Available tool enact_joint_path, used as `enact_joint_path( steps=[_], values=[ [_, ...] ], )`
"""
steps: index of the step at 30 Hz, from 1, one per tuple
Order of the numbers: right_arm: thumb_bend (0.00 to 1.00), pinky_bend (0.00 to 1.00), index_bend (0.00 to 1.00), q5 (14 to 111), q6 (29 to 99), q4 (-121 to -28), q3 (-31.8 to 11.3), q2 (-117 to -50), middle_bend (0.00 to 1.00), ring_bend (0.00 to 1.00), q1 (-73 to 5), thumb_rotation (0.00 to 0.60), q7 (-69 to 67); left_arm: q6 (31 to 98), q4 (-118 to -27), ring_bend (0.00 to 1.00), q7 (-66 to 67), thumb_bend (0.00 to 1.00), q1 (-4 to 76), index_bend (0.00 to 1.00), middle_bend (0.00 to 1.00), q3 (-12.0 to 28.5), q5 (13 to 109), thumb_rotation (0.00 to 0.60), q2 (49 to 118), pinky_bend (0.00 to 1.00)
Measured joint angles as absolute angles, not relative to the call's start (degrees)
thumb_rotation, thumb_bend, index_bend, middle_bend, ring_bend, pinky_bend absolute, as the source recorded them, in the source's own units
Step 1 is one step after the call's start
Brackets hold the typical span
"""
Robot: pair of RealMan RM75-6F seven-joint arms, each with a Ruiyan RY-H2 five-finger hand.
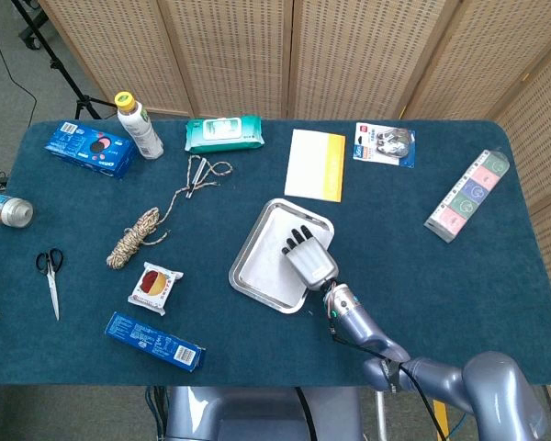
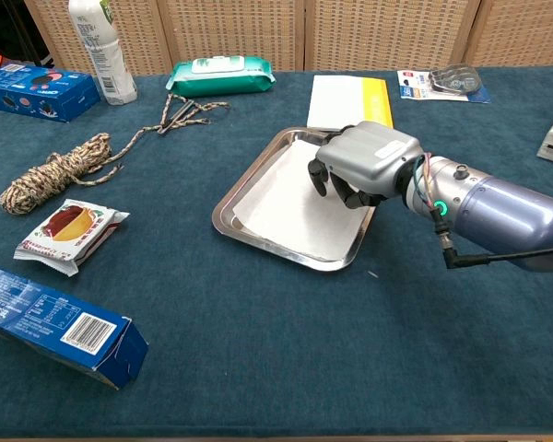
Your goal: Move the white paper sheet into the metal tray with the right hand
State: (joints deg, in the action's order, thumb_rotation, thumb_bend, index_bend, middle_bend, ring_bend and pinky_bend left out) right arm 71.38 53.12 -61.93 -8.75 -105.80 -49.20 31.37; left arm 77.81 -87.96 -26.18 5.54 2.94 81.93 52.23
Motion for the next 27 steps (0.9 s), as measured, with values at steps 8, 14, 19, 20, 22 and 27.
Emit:
enact_joint_path(
  steps=[8,14,19,20,22,27],
  values=[
    [0.98,0.16,0.42,72.1,53.7,-62.3,-8.9,-105.9,0.34,0.18,-49.3,0.600,31.6,77.8,-87.8,0.00,-26.5,0.00,5.5,0.00,0.00,2.9,81.9,0.600,52.2,0.00],
    [0.98,0.16,0.42,72.6,54.5,-65.1,-9.1,-104.6,0.34,0.18,-48.9,0.600,31.2,78.0,-87.8,0.00,-26.6,0.00,5.4,0.00,0.00,2.9,82.2,0.600,52.2,0.00],
    [0.98,0.16,0.42,73.2,55.0,-68.5,-8.4,-102.4,0.34,0.18,-48.0,0.600,31.6,78.3,-88.0,0.00,-26.4,0.00,5.3,0.00,0.00,2.8,82.3,0.600,52.2,0.00],
    [0.98,0.16,0.42,73.4,55.1,-69.0,-8.1,-102.0,0.34,0.18,-47.8,0.600,31.7,78.3,-88.0,0.00,-26.3,0.00,5.3,0.00,0.00,2.8,82.3,0.600,52.2,0.00],
    [0.98,0.16,0.42,73.6,55.2,-69.4,-7.3,-101.5,0.34,0.18,-47.3,0.600,31.8,78.2,-88.1,0.00,-26.1,0.00,5.3,0.00,0.00,2.8,82.3,0.600,52.2,0.00],
    [0.98,0.16,0.42,73.6,54.9,-68.7,-6.9,-101.7,0.34,0.18,-46.8,0.600,31.4,78.2,-88.3,0.00,-25.7,0.00,5.4,0.00,0.00,2.8,82.3,0.600,52.3,0.00]
  ],
)
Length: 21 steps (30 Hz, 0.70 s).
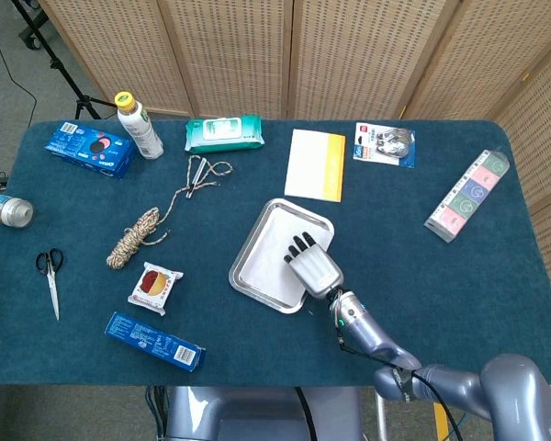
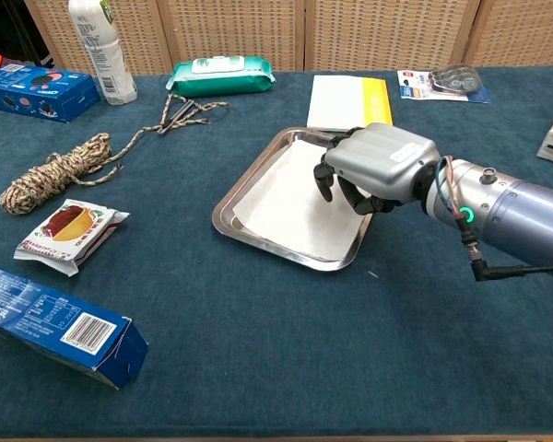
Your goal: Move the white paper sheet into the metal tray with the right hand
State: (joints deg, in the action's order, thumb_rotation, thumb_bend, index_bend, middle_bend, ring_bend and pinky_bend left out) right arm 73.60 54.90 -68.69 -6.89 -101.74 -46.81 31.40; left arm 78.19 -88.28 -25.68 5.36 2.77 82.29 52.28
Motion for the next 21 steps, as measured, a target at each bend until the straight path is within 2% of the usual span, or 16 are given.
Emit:
enact_joint_path(
  steps=[21],
  values=[
    [0.98,0.16,0.42,73.3,53.5,-61.7,-7.6,-105.8,0.34,0.18,-47.2,0.600,29.7,77.9,-88.1,0.00,-25.9,0.00,5.4,0.00,0.00,2.9,82.0,0.600,52.3,0.00]
  ],
)
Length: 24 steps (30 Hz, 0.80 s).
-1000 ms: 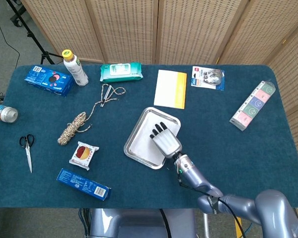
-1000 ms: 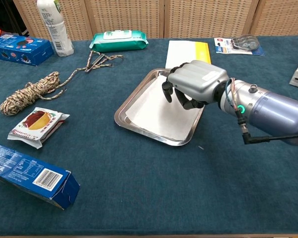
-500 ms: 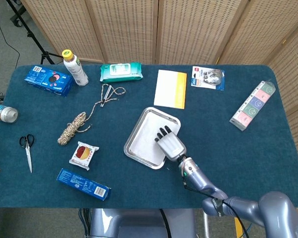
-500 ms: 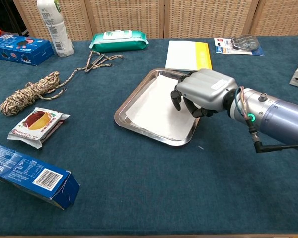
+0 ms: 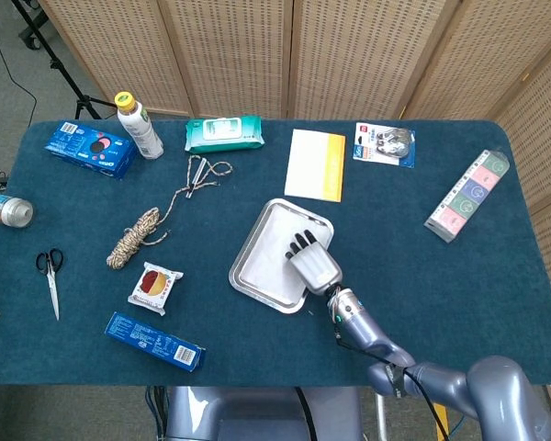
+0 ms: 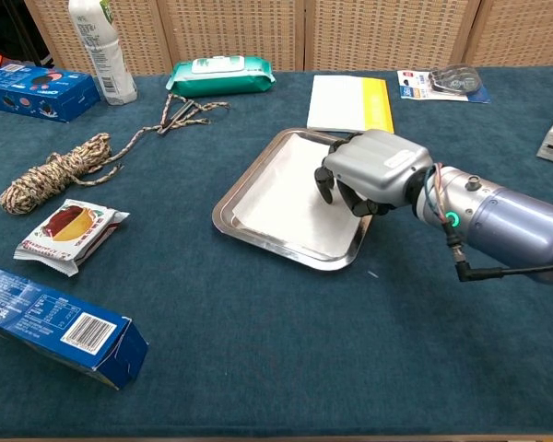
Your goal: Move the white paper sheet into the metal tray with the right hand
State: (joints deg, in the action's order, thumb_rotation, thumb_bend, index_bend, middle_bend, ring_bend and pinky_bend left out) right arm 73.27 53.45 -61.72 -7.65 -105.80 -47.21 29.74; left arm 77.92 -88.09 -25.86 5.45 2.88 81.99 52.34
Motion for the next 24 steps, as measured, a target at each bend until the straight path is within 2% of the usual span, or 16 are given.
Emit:
enact_joint_path(
  steps=[13,24],
  values=[
    [0.98,0.16,0.42,73.7,53.4,-59.9,-8.2,-107.2,0.34,0.18,-47.6,0.600,29.6,77.9,-87.8,0.00,-26.5,0.00,5.4,0.00,0.00,3.0,81.8,0.600,52.2,0.00],
    [0.96,0.16,0.42,75.1,55.0,-64.4,-8.5,-105.3,0.32,0.18,-47.5,0.600,29.6,78.1,-87.8,0.00,-26.5,0.00,5.3,0.00,0.00,2.9,82.0,0.600,52.2,0.00]
  ],
)
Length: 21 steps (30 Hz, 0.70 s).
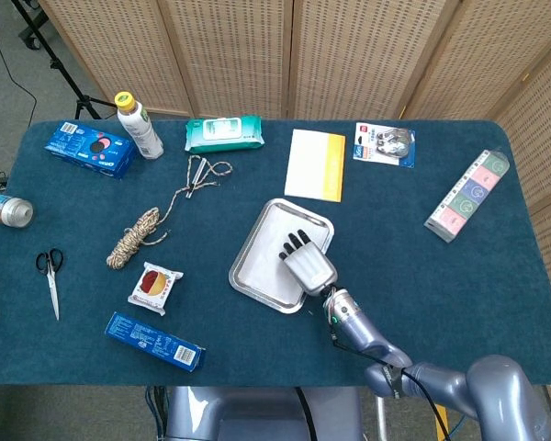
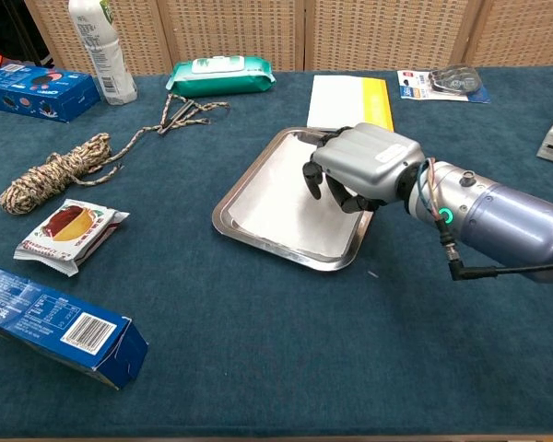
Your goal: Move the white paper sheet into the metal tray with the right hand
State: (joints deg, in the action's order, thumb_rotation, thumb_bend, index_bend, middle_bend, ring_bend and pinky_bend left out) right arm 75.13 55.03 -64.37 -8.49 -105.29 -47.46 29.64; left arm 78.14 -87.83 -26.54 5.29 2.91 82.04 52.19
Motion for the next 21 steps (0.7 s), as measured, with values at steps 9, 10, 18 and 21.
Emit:
enact_joint_path(
  steps=[9,10,18,21],
  values=[
    [0.53,0.16,0.18,77.3,57.0,-70.8,-9.0,-102.6,0.08,0.05,-47.4,0.600,28.6,78.5,-88.0,0.00,-26.2,0.00,5.2,0.00,0.00,2.8,82.4,0.600,52.2,0.00],
    [0.40,0.16,0.15,77.6,57.2,-71.4,-9.2,-102.3,0.04,0.03,-47.4,0.600,28.1,78.6,-88.1,0.00,-26.2,0.00,5.1,0.00,0.00,2.8,82.4,0.600,52.2,0.00],
    [0.00,0.06,0.06,81.6,62.2,-76.0,-10.8,-98.8,0.00,0.00,-47.3,0.600,24.6,78.6,-87.9,0.00,-26.3,0.00,5.1,0.00,0.00,2.8,82.4,0.600,52.3,0.00],
    [0.00,0.05,0.05,82.9,64.3,-78.3,-11.1,-96.0,0.00,0.00,-46.6,0.600,24.5,78.7,-87.9,0.00,-26.1,0.00,5.1,0.00,0.00,2.8,82.4,0.600,52.3,0.00]
  ],
)
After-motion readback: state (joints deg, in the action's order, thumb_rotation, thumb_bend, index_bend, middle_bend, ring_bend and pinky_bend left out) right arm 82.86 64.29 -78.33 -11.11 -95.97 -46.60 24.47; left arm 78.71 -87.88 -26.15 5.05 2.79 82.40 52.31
